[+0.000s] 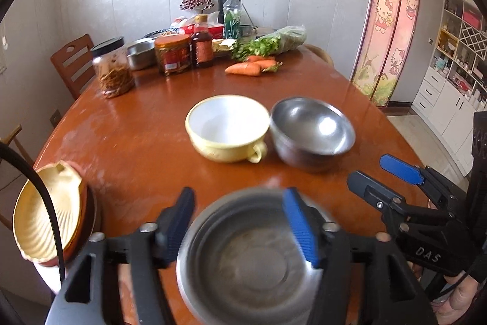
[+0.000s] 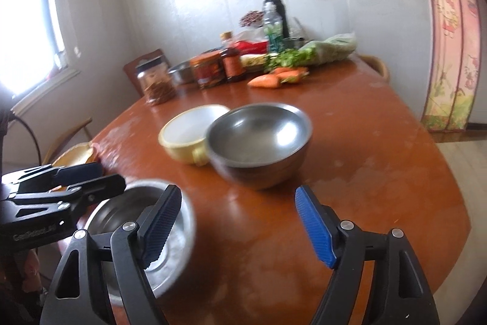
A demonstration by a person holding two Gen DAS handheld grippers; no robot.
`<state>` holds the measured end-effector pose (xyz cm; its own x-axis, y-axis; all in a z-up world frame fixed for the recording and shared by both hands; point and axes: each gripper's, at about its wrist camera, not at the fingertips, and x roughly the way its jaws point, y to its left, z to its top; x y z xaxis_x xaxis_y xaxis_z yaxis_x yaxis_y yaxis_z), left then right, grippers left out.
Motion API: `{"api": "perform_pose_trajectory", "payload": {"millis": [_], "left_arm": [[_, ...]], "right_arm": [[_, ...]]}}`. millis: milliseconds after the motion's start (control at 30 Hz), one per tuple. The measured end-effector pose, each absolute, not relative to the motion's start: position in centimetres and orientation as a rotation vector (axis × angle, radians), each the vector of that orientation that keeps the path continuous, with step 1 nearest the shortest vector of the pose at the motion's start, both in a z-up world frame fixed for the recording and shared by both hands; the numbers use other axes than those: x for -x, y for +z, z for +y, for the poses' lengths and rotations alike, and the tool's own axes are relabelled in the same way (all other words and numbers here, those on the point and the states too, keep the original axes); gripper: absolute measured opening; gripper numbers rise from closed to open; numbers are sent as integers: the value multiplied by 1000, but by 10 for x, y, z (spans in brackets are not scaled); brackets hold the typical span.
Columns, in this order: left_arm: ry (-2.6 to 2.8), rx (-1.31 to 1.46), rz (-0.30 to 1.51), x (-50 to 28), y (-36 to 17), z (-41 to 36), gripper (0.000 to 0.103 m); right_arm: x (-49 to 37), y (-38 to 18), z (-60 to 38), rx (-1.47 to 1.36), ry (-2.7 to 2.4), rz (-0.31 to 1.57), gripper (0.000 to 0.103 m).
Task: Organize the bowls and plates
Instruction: 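Grasp the rim of the smaller steel bowl with the right gripper, then lift the steel bowl and carry it over the large basin with the right gripper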
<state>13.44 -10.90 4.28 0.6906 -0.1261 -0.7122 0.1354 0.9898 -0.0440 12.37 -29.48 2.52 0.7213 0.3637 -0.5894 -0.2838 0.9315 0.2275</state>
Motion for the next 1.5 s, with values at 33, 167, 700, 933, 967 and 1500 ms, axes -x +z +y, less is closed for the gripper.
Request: {"api": "perform_pose_trajectory", "payload": {"millis": [33, 167, 700, 933, 967, 1500], "left_arm": [[-144, -18, 796, -138, 44, -113, 73], [-183, -11, 817, -162, 48, -129, 75], [-299, 125, 950, -216, 19, -150, 60], [-353, 125, 972, -224, 14, -157, 48], [-351, 118, 969, -224, 13, -157, 48], [-348, 116, 914, -202, 30, -143, 48]], "right_arm": [[-130, 26, -301, -133, 344, 678, 79], [-152, 27, -316, -131, 305, 689, 79], [-227, 10, -342, -226, 366, 795, 72], [-246, 0, -330, -249, 470, 843, 50], [-246, -1, -329, -250, 477, 843, 50], [-220, 17, -322, -236, 489, 803, 50]]}}
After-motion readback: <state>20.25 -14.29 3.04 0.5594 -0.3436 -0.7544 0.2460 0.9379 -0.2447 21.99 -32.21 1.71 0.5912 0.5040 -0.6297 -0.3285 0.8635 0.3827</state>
